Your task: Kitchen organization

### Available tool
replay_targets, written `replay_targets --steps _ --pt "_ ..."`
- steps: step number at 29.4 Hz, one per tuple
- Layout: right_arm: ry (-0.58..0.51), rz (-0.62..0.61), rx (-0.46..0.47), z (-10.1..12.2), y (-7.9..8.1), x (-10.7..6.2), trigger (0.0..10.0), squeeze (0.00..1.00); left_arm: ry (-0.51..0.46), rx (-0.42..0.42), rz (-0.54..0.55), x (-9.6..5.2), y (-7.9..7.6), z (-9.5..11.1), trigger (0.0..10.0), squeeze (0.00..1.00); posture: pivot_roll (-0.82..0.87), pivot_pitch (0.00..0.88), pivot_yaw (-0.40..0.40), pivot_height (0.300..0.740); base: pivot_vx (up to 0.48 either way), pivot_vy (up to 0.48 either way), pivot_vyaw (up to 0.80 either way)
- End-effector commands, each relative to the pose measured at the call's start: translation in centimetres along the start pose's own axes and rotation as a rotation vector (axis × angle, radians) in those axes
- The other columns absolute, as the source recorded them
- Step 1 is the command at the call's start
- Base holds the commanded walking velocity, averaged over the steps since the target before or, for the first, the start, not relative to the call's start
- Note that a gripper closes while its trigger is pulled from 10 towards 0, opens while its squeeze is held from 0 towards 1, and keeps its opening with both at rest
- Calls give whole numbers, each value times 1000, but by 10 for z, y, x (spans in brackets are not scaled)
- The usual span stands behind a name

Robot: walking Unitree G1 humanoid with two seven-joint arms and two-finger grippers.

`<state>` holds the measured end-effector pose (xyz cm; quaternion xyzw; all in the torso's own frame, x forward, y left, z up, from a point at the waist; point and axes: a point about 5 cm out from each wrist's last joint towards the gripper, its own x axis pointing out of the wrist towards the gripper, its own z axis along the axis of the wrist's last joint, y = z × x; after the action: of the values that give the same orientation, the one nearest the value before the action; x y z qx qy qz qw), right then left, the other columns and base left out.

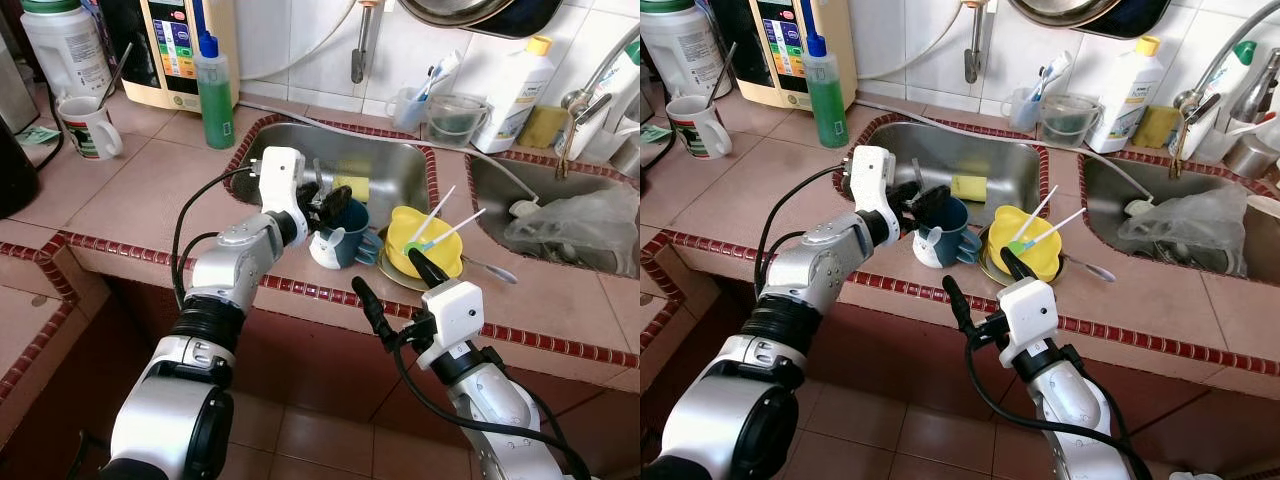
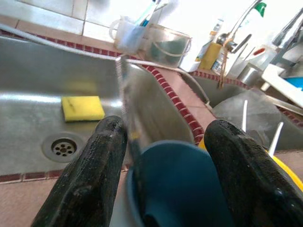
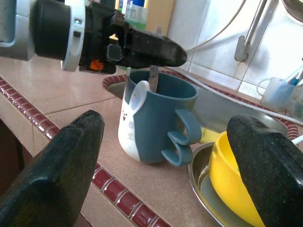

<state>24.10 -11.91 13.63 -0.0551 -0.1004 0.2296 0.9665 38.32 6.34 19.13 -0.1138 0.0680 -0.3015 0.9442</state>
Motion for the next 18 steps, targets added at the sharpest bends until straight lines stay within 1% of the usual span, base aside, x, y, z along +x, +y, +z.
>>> replay_targets --steps 1,4,9,15,16,17,18 --pt "-21 -4 -14 5 0 1 10000 0 -14 10 -22 3 -6 6 10000 0 8 35 -29 740 0 0 0" --pt "-21 -5 -14 5 -1 1 10000 0 -20 11 -37 3 -7 6 10000 0 8 35 -29 740 0 0 0" --pt "-23 -6 -13 6 0 0 10000 0 -36 22 -91 2 -14 6 10000 0 6 35 -26 740 0 0 0" --pt "-23 -9 -11 5 1 0 10000 0 -41 27 -106 3 -18 3 10000 0 3 35 -23 740 0 0 0" --pt "-23 -10 -11 5 2 0 10000 0 -52 23 -114 2 -19 4 9569 0 1 32 -23 740 0 0 0" --pt "-24 -12 -13 5 1 0 10000 0 -56 21 -125 2 -20 4 7961 0 1 32 -23 740 0 0 0" --pt "-24 -13 -15 5 1 0 10000 0 -58 20 -132 2 -20 4 7961 0 1 32 -23 740 0 0 0"
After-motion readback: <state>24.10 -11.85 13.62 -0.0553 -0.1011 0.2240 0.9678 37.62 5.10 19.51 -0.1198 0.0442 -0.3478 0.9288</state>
